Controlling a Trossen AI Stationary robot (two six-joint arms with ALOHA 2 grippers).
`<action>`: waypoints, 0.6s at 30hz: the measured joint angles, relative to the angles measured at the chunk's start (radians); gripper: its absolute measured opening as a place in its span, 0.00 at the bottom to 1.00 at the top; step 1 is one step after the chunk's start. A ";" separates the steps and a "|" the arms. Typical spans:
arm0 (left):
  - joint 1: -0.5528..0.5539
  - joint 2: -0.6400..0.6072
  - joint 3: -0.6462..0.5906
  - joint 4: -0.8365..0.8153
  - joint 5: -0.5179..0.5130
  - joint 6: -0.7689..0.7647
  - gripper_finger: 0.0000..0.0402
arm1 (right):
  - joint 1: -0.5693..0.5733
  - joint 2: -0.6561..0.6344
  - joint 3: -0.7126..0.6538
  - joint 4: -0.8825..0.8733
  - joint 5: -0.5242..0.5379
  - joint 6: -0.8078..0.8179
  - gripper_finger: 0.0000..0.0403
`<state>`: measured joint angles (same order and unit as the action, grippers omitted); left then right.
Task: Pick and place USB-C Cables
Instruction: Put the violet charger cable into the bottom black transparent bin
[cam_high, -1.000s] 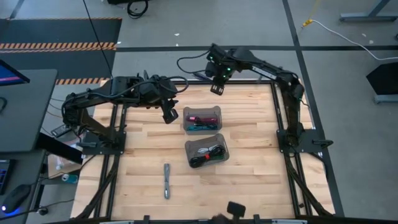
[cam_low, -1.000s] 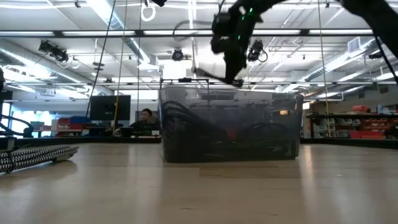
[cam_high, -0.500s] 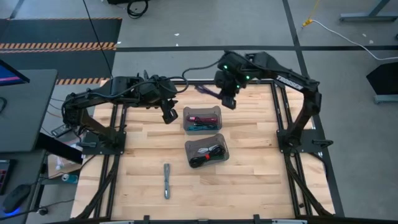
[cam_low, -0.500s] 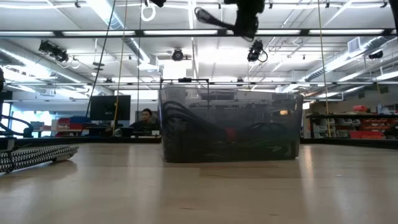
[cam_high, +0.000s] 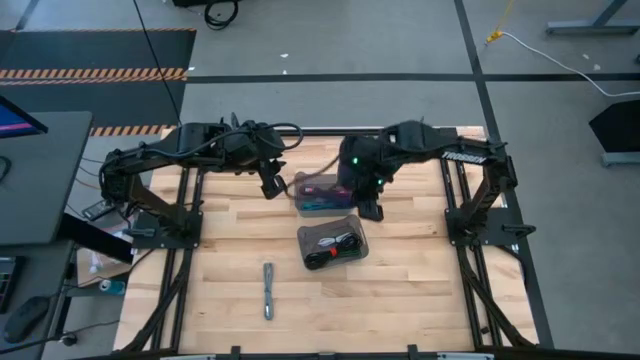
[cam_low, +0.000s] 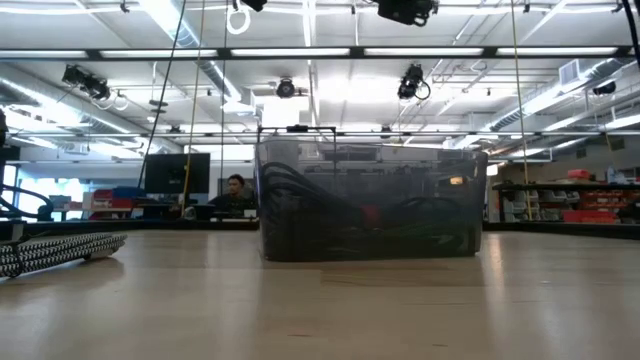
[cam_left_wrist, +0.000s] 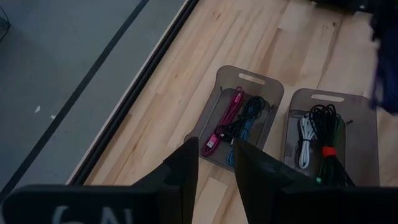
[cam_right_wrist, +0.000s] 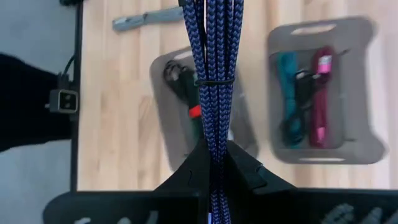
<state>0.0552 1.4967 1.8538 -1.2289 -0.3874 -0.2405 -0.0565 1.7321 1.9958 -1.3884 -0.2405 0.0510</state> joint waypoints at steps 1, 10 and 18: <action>0.000 0.000 0.000 0.000 0.001 0.000 0.27 | 0.015 0.001 -0.010 0.000 0.000 0.011 0.06; -0.003 0.000 0.000 -0.002 0.052 0.016 0.27 | 0.122 0.004 -0.186 0.096 0.005 0.113 0.06; -0.003 0.000 0.000 -0.003 0.052 0.037 0.27 | 0.156 0.005 -0.399 0.249 0.012 0.160 0.06</action>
<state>0.0517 1.4967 1.8540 -1.2320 -0.3355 -0.2040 0.0993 1.7367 1.5972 -1.1398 -0.2287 0.2111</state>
